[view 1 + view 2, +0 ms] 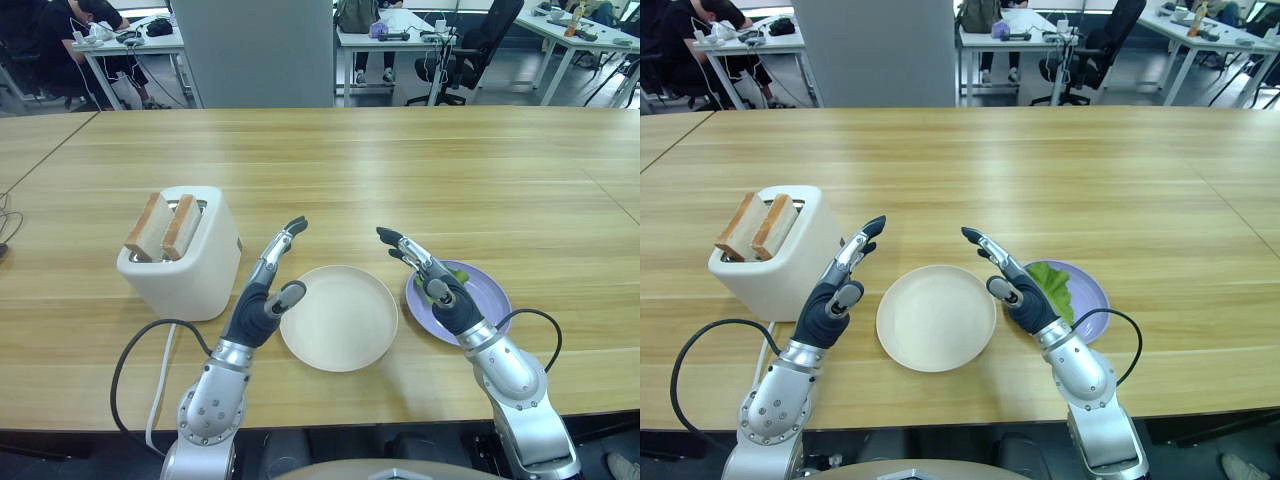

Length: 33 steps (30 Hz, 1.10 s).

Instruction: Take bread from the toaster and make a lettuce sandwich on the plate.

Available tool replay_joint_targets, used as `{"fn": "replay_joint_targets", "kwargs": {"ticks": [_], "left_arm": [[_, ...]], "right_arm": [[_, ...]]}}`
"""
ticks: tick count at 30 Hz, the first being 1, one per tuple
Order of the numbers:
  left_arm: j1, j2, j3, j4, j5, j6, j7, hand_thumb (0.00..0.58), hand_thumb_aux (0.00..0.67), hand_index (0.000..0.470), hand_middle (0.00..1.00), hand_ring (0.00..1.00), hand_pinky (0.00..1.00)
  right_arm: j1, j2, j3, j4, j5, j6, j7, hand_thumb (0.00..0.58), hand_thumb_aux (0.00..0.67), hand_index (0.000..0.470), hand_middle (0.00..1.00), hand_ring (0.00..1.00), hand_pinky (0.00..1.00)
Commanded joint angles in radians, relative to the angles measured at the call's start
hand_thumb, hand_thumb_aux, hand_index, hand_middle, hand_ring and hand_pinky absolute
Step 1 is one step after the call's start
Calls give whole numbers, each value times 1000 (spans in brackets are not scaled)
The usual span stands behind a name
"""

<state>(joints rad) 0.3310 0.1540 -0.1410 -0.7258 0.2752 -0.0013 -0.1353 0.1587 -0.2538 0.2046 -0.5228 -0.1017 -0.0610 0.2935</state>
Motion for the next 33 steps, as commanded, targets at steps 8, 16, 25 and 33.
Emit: {"fn": "replay_joint_targets", "kwargs": {"ticks": [8,16,25,33], "left_arm": [[-33,14,22,76,-16,9,-3,0,0,0,0,0,0],[-159,104,198,26,79,198,-12,0,0,0,0,0,0],[-346,758,454,384,390,269,-131,0,0,0,0,0,0],[-390,925,302,716,519,221,-128,0,0,0,0,0,0]], "right_arm": [[-24,-8,13,71,-19,-31,5,0,0,0,0,0,0],[-43,-4,18,98,-24,-35,2,0,0,0,0,0,0],[-29,3,30,90,-38,-35,-10,0,0,0,0,0,0],[-30,4,37,93,-45,-37,-6,0,0,0,0,0,0]]}}
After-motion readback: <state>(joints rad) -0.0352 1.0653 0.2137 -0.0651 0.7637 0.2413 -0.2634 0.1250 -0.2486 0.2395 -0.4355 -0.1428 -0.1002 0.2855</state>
